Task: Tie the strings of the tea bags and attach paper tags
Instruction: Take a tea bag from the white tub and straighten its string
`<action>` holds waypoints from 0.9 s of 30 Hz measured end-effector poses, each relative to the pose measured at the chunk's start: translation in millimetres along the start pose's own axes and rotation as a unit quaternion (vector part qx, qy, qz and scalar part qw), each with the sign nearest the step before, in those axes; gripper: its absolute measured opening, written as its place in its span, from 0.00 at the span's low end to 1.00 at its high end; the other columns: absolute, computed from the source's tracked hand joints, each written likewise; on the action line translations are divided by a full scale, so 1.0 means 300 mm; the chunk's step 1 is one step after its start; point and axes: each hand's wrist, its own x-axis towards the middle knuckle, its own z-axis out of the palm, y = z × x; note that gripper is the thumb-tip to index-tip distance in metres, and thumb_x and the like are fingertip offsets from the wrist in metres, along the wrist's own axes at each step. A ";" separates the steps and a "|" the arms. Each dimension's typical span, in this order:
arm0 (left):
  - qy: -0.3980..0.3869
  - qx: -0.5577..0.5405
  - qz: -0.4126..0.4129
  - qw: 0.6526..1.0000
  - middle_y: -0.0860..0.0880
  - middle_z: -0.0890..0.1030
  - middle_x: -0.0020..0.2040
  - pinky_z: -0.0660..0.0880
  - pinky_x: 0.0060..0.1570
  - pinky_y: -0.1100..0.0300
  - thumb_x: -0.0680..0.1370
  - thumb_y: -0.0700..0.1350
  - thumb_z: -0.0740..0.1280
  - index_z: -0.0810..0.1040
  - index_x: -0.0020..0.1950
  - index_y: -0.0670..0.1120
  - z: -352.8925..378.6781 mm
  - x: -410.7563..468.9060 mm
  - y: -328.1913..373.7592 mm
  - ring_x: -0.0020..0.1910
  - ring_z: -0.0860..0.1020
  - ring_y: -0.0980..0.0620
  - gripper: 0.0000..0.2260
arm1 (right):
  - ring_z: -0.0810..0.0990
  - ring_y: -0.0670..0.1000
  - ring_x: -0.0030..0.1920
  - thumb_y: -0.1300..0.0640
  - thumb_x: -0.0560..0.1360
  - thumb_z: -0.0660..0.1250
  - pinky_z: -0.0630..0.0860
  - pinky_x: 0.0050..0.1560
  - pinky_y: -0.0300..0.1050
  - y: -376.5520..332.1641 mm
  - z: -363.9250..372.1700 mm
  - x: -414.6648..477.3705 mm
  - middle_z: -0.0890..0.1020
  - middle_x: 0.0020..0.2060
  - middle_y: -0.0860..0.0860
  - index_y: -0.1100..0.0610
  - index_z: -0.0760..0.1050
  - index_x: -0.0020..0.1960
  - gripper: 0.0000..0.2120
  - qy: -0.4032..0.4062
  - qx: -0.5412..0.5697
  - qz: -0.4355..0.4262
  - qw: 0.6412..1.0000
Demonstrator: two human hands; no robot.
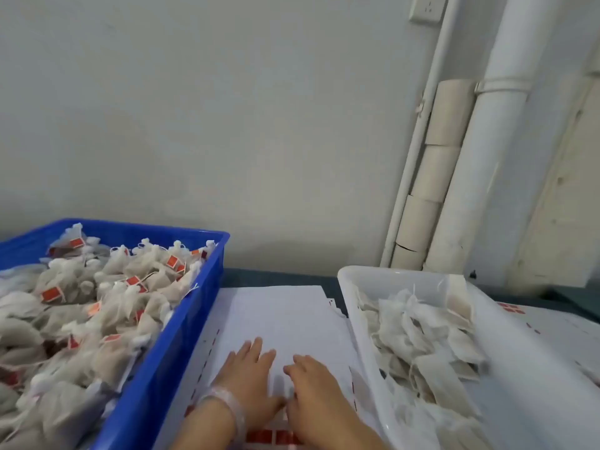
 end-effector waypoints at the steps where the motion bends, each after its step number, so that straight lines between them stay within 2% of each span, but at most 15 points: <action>1: -0.002 -0.019 0.000 1.000 0.51 0.48 0.78 0.47 0.73 0.53 0.76 0.59 0.61 0.51 0.76 0.54 0.008 0.008 -0.014 0.76 0.48 0.50 0.32 | 0.61 0.53 0.71 0.57 0.75 0.58 0.60 0.66 0.45 0.017 0.014 0.018 0.66 0.68 0.53 0.57 0.68 0.65 0.19 -0.009 0.006 0.005 1.000; 2: -0.004 -0.044 -0.004 0.999 0.53 0.52 0.77 0.49 0.72 0.54 0.75 0.60 0.62 0.56 0.75 0.56 0.021 0.017 -0.032 0.75 0.52 0.52 0.31 | 0.64 0.53 0.69 0.54 0.74 0.59 0.62 0.62 0.44 0.030 0.014 0.022 0.69 0.64 0.52 0.55 0.71 0.60 0.15 -0.001 0.018 -0.001 1.000; 4: 0.013 -0.048 0.006 0.999 0.55 0.56 0.76 0.48 0.73 0.55 0.75 0.60 0.62 0.62 0.72 0.58 0.058 0.024 -0.061 0.75 0.53 0.56 0.26 | 0.64 0.47 0.67 0.48 0.74 0.59 0.60 0.63 0.41 0.055 0.033 0.020 0.69 0.66 0.46 0.49 0.73 0.60 0.16 0.011 0.001 -0.021 1.000; 6: 0.023 -0.041 0.025 0.999 0.55 0.57 0.76 0.46 0.73 0.56 0.77 0.59 0.60 0.66 0.70 0.59 0.087 0.035 -0.071 0.75 0.52 0.56 0.21 | 0.67 0.41 0.65 0.45 0.73 0.59 0.61 0.62 0.35 0.098 0.073 0.021 0.72 0.64 0.41 0.44 0.76 0.58 0.16 0.098 -0.016 -0.059 0.993; 10: 0.036 -0.054 0.040 0.997 0.58 0.63 0.73 0.47 0.72 0.60 0.80 0.54 0.59 0.72 0.65 0.59 0.083 0.062 -0.098 0.73 0.56 0.59 0.14 | 0.66 0.39 0.65 0.43 0.73 0.61 0.59 0.63 0.32 0.099 0.076 0.017 0.71 0.65 0.40 0.44 0.77 0.58 0.16 0.072 -0.014 -0.079 0.994; 12: 0.033 -0.078 0.038 0.996 0.59 0.63 0.73 0.47 0.72 0.60 0.78 0.56 0.60 0.72 0.64 0.59 0.083 0.054 -0.097 0.73 0.56 0.59 0.14 | 0.75 0.38 0.58 0.42 0.68 0.66 0.68 0.56 0.31 0.101 0.065 0.013 0.78 0.57 0.40 0.43 0.81 0.48 0.12 0.111 -0.001 -0.076 0.991; 13: 0.036 -0.081 0.038 0.995 0.59 0.62 0.73 0.46 0.72 0.60 0.77 0.57 0.61 0.72 0.64 0.59 0.090 0.048 -0.095 0.73 0.55 0.59 0.15 | 0.74 0.38 0.58 0.41 0.68 0.66 0.68 0.57 0.31 0.095 0.059 0.010 0.78 0.58 0.40 0.43 0.81 0.48 0.12 0.096 0.012 -0.067 0.993; 14: 0.035 -0.080 0.037 0.995 0.59 0.61 0.74 0.45 0.72 0.59 0.77 0.58 0.61 0.72 0.64 0.59 0.097 0.042 -0.091 0.74 0.54 0.59 0.16 | 0.69 0.38 0.63 0.42 0.72 0.64 0.63 0.62 0.31 0.083 0.050 0.006 0.74 0.62 0.40 0.43 0.79 0.54 0.14 0.063 0.015 -0.056 0.996; 16: 0.035 -0.078 0.032 0.996 0.58 0.60 0.74 0.44 0.72 0.57 0.76 0.59 0.61 0.71 0.64 0.60 0.108 0.037 -0.083 0.74 0.53 0.58 0.17 | 0.59 0.38 0.69 0.43 0.77 0.59 0.52 0.67 0.32 0.093 0.070 -0.001 0.66 0.69 0.40 0.46 0.74 0.62 0.17 0.075 0.045 -0.076 0.993; 18: 0.044 -0.086 0.022 0.995 0.58 0.61 0.74 0.44 0.72 0.57 0.77 0.59 0.60 0.72 0.63 0.60 0.112 0.035 -0.079 0.74 0.53 0.58 0.15 | 0.56 0.36 0.69 0.44 0.78 0.57 0.49 0.66 0.28 0.087 0.058 -0.017 0.66 0.69 0.40 0.46 0.71 0.65 0.17 0.109 0.071 -0.085 0.988; 20: 0.052 -0.101 0.011 0.993 0.58 0.62 0.73 0.44 0.72 0.56 0.78 0.57 0.60 0.73 0.61 0.59 0.114 0.037 -0.073 0.74 0.54 0.58 0.13 | 0.56 0.31 0.66 0.45 0.78 0.58 0.47 0.60 0.19 0.036 -0.009 -0.058 0.66 0.66 0.37 0.43 0.69 0.66 0.16 0.107 0.087 -0.066 0.988; 21: 0.051 -0.113 0.006 0.992 0.58 0.63 0.73 0.44 0.72 0.56 0.78 0.57 0.60 0.73 0.60 0.59 0.113 0.039 -0.069 0.74 0.54 0.58 0.12 | 0.56 0.28 0.63 0.45 0.78 0.59 0.47 0.59 0.18 0.008 -0.058 -0.078 0.66 0.64 0.35 0.41 0.69 0.64 0.15 0.108 0.098 -0.070 0.987; 23: 0.040 -0.127 -0.001 0.991 0.59 0.63 0.72 0.44 0.73 0.56 0.78 0.55 0.61 0.73 0.60 0.58 0.102 0.047 -0.064 0.74 0.55 0.58 0.11 | 0.59 0.23 0.58 0.40 0.73 0.59 0.55 0.62 0.23 -0.019 -0.170 -0.136 0.66 0.57 0.27 0.35 0.66 0.61 0.17 0.113 0.113 -0.100 0.982; 25: 0.027 -0.122 -0.004 0.992 0.59 0.63 0.71 0.44 0.73 0.55 0.78 0.54 0.61 0.72 0.60 0.58 0.082 0.057 -0.069 0.73 0.56 0.58 0.11 | 0.59 0.19 0.53 0.37 0.72 0.57 0.61 0.59 0.28 -0.010 -0.308 -0.174 0.65 0.50 0.19 0.28 0.63 0.58 0.15 0.076 0.069 -0.084 0.991; 27: 0.021 -0.112 -0.014 0.993 0.59 0.63 0.70 0.45 0.73 0.54 0.78 0.55 0.62 0.71 0.61 0.57 0.069 0.072 -0.068 0.72 0.58 0.57 0.13 | 0.65 0.23 0.54 0.41 0.75 0.59 0.65 0.54 0.30 0.042 -0.429 -0.176 0.68 0.50 0.20 0.29 0.65 0.56 0.11 0.088 0.048 -0.033 0.994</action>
